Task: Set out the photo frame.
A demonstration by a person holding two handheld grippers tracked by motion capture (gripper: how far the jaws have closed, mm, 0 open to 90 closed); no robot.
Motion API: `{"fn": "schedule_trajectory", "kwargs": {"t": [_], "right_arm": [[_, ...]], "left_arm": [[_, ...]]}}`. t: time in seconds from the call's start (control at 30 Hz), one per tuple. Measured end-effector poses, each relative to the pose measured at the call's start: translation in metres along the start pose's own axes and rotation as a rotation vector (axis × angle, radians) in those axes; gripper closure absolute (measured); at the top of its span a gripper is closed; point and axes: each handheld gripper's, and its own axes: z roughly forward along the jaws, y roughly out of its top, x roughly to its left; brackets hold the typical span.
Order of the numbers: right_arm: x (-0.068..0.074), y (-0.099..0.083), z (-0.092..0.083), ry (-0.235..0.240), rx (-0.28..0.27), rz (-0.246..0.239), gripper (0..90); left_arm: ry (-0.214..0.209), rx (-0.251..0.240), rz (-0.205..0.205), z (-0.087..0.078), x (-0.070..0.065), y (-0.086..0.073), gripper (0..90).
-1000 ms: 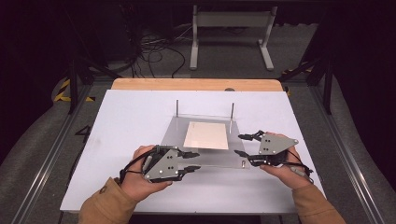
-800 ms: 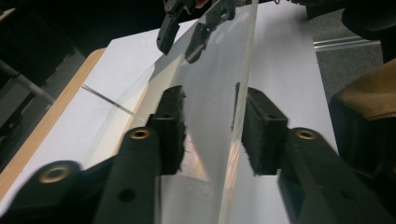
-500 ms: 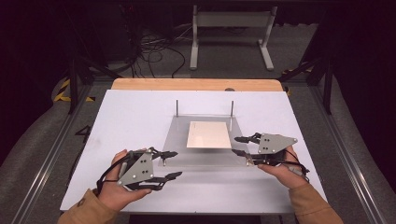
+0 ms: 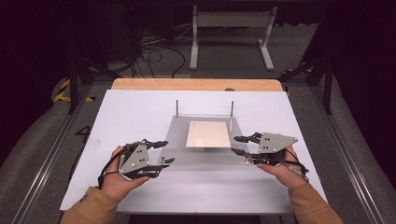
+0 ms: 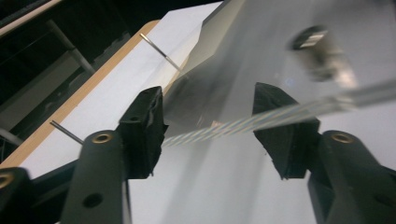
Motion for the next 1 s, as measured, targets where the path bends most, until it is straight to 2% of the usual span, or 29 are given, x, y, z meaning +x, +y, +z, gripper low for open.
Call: {"fn": "schedule_trajectory", "kwargs": {"t": [0.07,0.17,0.3,0.43,0.53,0.67,0.7,0.8,0.87,1.0], "right_arm": [[0.001,0.0,0.0,-0.002,0.0,-0.002,58.2],[0.002,0.001,0.001,-0.003,0.001,-0.006,58.7],[0.002,0.002,0.0,-0.009,-0.011,-0.003,60.1],[0.001,0.002,-0.002,-0.016,-0.021,0.003,61.3],[0.0,0.002,-0.002,-0.023,-0.024,-0.003,62.5],[0.001,0.006,-0.004,-0.062,-0.028,-0.05,68.3],[0.001,0.007,-0.005,-0.075,-0.028,-0.064,69.2],[-0.001,0.012,-0.005,-0.097,-0.005,-0.094,71.1],[0.0,0.016,-0.005,-0.106,0.001,-0.113,72.6],[-0.001,0.022,-0.006,-0.111,0.0,-0.131,74.2]], "left_arm": [[0.012,0.015,0.021,0.005,0.003,0.0,51.9],[0.022,0.008,0.027,0.009,0.007,0.0,59.9],[0.016,-0.036,0.018,0.011,0.01,0.0,63.2],[0.019,-0.046,0.023,0.012,0.01,0.001,64.8],[0.026,-0.045,0.043,0.012,0.009,0.002,66.1],[0.038,-0.042,0.053,0.012,0.01,0.005,68.0],[0.05,-0.04,0.069,0.013,0.01,0.007,68.5],[0.064,-0.039,0.079,0.013,0.011,0.01,69.2],[0.098,-0.041,0.085,0.011,0.015,0.014,68.2],[0.114,-0.051,0.084,0.009,0.018,0.018,66.5]]}}
